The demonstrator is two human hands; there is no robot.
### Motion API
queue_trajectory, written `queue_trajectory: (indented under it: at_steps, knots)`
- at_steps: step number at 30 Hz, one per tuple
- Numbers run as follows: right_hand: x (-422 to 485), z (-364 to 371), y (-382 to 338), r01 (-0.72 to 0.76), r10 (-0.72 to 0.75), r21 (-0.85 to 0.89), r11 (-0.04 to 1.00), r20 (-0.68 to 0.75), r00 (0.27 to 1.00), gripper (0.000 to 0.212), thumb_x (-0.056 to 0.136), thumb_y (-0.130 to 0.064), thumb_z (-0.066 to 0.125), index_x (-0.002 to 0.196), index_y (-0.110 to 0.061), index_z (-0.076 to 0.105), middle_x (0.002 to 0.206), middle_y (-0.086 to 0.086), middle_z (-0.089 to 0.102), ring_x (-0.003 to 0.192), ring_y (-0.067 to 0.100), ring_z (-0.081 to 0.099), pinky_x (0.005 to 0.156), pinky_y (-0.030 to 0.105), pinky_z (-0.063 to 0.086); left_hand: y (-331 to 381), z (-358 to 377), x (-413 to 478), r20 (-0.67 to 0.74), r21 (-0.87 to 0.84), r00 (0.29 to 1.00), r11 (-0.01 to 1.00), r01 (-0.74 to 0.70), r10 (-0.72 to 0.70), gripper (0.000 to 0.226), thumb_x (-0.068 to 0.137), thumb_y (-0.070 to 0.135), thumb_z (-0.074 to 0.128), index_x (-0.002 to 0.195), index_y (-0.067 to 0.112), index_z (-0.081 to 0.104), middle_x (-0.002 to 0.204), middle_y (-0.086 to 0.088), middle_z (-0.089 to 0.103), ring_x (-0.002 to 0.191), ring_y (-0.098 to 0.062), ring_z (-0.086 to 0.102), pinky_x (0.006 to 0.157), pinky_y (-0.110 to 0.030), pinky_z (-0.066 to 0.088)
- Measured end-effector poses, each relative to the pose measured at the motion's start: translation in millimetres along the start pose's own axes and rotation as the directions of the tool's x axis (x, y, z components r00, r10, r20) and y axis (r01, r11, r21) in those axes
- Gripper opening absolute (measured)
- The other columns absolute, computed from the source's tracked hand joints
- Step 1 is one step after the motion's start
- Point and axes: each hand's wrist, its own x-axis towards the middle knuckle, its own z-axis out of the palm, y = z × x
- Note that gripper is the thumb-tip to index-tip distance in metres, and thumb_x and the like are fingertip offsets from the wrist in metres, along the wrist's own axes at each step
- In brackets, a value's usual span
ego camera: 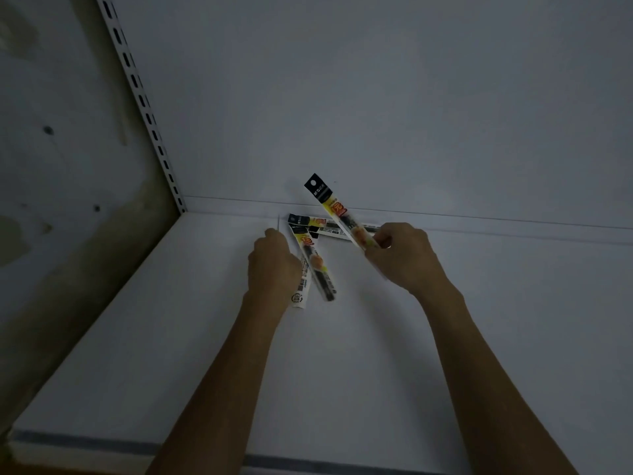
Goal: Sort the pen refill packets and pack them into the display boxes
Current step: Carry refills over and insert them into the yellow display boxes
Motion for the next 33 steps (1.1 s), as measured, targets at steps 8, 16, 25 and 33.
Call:
queue_trajectory:
  at_steps: [8, 16, 25, 33]
  knots:
    - [-4.4, -4.7, 6.6, 0.013, -0.013, -0.001, 1.0, -0.067, 0.998, 0.021, 0.086, -0.032, 0.059, 0.079, -0.012, 0.06, 0.077, 0.007, 0.064, 0.056, 0.021, 0.053, 0.053, 0.028, 0.044, 18.5, 17.1, -1.2, 0.152, -0.019, 0.988, 1.0, 0.008, -0.005, 0.048, 0.083, 0.03, 0.067, 0.114, -0.002, 0.049, 0.114, -0.019, 0.055, 0.1, -0.032, 0.059, 0.074, -0.033, 0.046]
    - [-6.9, -13.1, 12.9, -0.002, 0.009, 0.049, 0.999, -0.149, 0.989, 0.013, 0.091, -0.027, 0.053, 0.093, -0.016, 0.058, 0.085, 0.005, 0.063, 0.066, 0.022, 0.058, 0.052, 0.028, 0.046, 11.0, 4.7, 0.6, 0.198, -0.243, 0.978, 0.97, -0.012, 0.061, 0.025, 0.09, 0.011, 0.048, 0.066, 0.01, 0.042, 0.065, -0.001, 0.044, 0.055, -0.012, 0.042, 0.046, -0.023, 0.028]
    - [-44.4, -20.3, 26.1, -0.048, 0.088, 0.128, 0.991, -0.323, 0.942, 0.026, 0.096, -0.037, 0.041, 0.097, -0.015, 0.053, 0.066, -0.002, 0.053, 0.053, 0.013, 0.046, 0.047, 0.025, 0.032, 43.6, -25.7, -30.4, 0.302, -0.611, 0.936, 0.79, 0.047, 0.178, 0.009, 0.094, 0.016, 0.041, 0.102, 0.014, 0.045, 0.077, 0.0, 0.056, 0.053, -0.009, 0.045, 0.042, -0.021, 0.037]
    - [-146.0, -96.6, 106.3, -0.198, 0.274, 0.191, 0.961, -0.597, 0.754, 0.02, 0.095, -0.035, 0.045, 0.1, -0.019, 0.053, 0.066, 0.01, 0.06, 0.065, 0.029, 0.059, 0.059, 0.038, 0.047, 133.2, 21.1, -116.4, 0.449, -0.763, 0.753, 0.645, 0.044, 0.481, 0.018, 0.099, 0.021, 0.036, 0.097, 0.022, 0.054, 0.069, 0.001, 0.056, 0.053, -0.009, 0.048, 0.045, -0.021, 0.041]
